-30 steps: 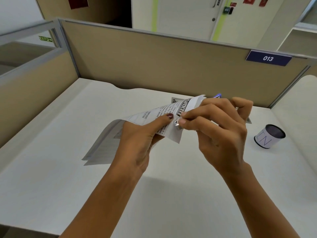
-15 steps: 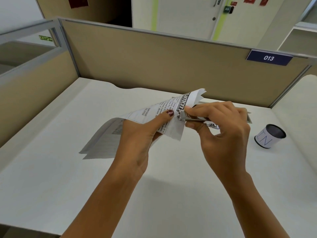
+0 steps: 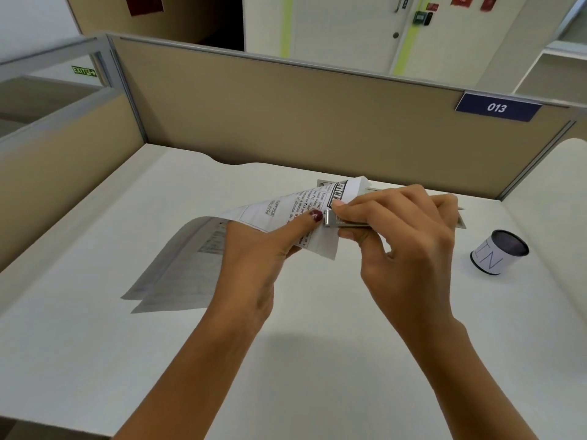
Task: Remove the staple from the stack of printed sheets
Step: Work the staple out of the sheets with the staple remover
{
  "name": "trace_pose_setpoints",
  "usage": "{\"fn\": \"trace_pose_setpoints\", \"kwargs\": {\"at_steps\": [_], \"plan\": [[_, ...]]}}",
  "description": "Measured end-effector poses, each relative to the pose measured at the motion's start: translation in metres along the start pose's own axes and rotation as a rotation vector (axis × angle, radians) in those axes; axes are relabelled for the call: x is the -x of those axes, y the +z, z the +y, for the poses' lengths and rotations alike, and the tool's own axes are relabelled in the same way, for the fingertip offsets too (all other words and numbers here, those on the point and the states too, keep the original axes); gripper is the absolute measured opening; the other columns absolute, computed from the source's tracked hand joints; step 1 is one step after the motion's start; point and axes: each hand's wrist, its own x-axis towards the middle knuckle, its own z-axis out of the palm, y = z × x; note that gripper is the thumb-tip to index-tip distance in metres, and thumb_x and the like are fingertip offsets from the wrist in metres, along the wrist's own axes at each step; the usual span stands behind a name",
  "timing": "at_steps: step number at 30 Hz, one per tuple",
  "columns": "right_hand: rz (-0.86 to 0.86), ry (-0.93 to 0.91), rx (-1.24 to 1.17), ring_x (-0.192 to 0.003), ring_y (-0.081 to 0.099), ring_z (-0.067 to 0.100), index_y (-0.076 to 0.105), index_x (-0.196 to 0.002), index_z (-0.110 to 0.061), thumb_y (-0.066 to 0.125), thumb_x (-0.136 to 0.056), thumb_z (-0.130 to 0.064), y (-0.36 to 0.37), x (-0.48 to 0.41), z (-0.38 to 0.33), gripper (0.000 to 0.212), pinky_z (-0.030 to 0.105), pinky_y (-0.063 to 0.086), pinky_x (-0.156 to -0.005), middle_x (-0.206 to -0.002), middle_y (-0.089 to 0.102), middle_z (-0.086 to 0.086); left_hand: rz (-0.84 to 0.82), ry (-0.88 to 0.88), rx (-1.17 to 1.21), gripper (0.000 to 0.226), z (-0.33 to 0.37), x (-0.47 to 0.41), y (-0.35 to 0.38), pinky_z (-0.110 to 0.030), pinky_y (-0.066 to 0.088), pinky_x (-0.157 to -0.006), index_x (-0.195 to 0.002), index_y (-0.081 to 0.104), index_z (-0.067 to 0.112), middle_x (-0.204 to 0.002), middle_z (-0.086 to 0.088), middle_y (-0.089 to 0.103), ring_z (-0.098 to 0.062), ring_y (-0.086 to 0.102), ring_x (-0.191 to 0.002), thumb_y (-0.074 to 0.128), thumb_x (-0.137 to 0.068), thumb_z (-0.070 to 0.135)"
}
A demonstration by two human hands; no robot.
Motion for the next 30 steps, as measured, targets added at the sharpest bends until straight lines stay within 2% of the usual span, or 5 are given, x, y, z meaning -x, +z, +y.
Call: {"fn": "trace_pose_setpoints", "kwargs": {"at_steps": [5, 13, 17, 24, 30], "plan": [[-0.006, -0.005, -0.028, -0.080, 0.064, 0.028, 0.076, -0.084, -0.011, 0.067, -0.088, -0.018, 0.002, -0.002, 0.000, 0.012, 0.032, 0.027, -0.073, -0.086, 0.074, 0.002, -0.034, 0.004, 0.026, 0.024, -0.002, 0.000, 0.000, -0.011, 0.050, -0.051, -0.083, 0.060, 0.030, -0.063, 0.020, 0.071, 0.003, 0.068, -0.063, 0.076, -0.069, 0.018], [0.000, -0.023, -0.189, -0.082, 0.065, 0.025, 0.077, -0.082, -0.010, 0.080, -0.077, 0.000, 0.004, -0.003, 0.016, 0.012, 0.043, 0.040, -0.070, -0.087, 0.074, 0.002, -0.102, -0.102, 0.213, 0.048, 0.004, 0.000, 0.002, -0.020, 0.056, -0.058, -0.101, 0.067, 0.010, -0.081, 0.001, 0.077, -0.012, 0.073, -0.073, 0.074, -0.054, 0.016], [0.030, -0.053, -0.200, -0.081, 0.065, 0.025, 0.077, -0.080, -0.009, 0.081, -0.077, -0.001, 0.005, -0.002, 0.020, 0.009, 0.039, 0.036, -0.071, -0.086, 0.074, 0.002, -0.142, -0.146, 0.251, 0.012, 0.006, 0.001, 0.004, -0.018, 0.054, -0.051, -0.078, 0.069, 0.015, -0.068, 0.003, 0.075, -0.010, 0.072, -0.062, 0.069, -0.072, 0.004], [0.101, -0.162, -0.159, -0.078, 0.064, 0.027, 0.077, -0.076, -0.010, 0.072, -0.089, -0.014, 0.006, -0.004, 0.021, 0.014, 0.036, 0.031, -0.074, -0.082, 0.074, 0.002, -0.194, -0.187, 0.261, 0.023, 0.009, 0.003, 0.004, -0.018, 0.055, -0.050, -0.055, 0.076, 0.018, -0.067, 0.001, 0.075, -0.009, 0.071, -0.061, 0.067, -0.070, 0.004], [0.166, -0.248, -0.121, -0.074, 0.065, 0.026, 0.077, -0.072, -0.011, 0.063, -0.096, -0.024, 0.006, -0.007, 0.020, 0.030, 0.039, 0.031, -0.071, -0.081, 0.075, -0.001, -0.193, -0.247, 0.294, 0.010, 0.009, 0.003, 0.001, -0.020, 0.056, -0.050, -0.057, 0.077, 0.014, -0.068, -0.003, 0.075, -0.012, 0.071, -0.061, 0.069, -0.059, 0.007]]}}
